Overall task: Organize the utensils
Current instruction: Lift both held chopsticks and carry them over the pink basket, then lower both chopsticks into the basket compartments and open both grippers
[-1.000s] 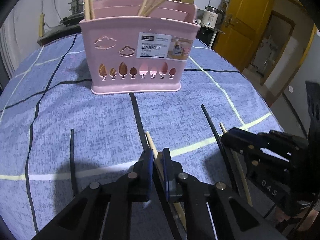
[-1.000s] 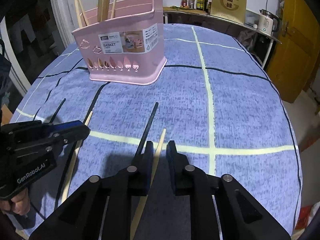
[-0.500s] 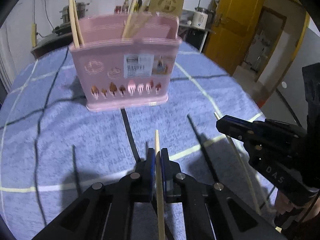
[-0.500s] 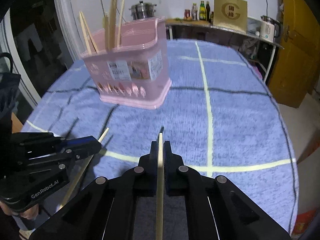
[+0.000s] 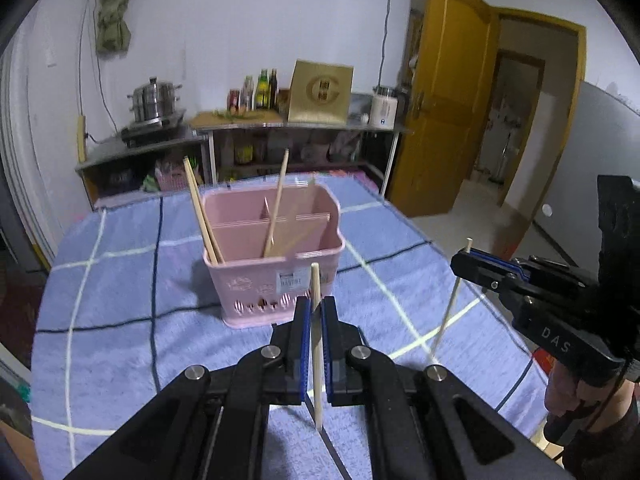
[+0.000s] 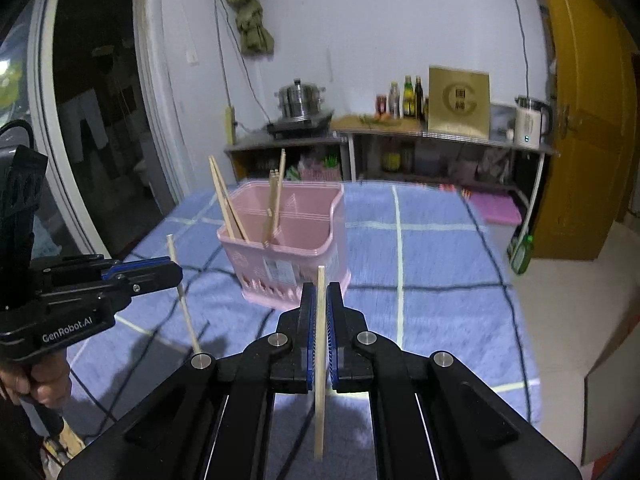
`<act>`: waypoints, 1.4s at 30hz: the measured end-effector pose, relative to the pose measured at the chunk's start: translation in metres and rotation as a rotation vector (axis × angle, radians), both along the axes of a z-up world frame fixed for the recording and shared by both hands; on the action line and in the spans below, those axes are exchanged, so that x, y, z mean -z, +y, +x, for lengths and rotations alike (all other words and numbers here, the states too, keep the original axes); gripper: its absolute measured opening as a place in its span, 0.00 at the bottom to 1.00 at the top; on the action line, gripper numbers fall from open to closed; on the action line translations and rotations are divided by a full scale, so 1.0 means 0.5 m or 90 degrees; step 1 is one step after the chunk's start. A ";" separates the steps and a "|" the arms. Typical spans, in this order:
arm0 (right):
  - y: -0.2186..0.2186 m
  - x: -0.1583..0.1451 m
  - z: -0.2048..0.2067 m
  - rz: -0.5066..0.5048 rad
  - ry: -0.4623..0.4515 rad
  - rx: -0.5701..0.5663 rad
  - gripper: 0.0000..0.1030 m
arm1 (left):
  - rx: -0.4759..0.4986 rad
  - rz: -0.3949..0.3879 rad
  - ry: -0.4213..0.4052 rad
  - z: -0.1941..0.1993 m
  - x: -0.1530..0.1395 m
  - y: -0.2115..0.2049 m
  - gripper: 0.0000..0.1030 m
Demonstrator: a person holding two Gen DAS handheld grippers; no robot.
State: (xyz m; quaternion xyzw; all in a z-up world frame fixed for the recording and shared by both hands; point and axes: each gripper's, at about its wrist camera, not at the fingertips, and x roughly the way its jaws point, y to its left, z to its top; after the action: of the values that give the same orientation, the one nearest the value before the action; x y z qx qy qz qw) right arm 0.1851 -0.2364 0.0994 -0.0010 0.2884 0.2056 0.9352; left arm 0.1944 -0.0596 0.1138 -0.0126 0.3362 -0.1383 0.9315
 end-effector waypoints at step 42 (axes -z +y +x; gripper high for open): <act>0.093 -0.169 0.073 0.117 -0.139 -0.036 0.05 | -0.062 -0.053 -0.137 0.055 -0.230 0.136 0.05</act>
State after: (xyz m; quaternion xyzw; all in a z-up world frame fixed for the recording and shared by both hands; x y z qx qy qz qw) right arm 0.2215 -0.1898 0.1839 0.0539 0.1651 0.2564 0.9508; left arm 0.2220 0.0084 0.2286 -0.0523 0.2271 -0.1071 0.9665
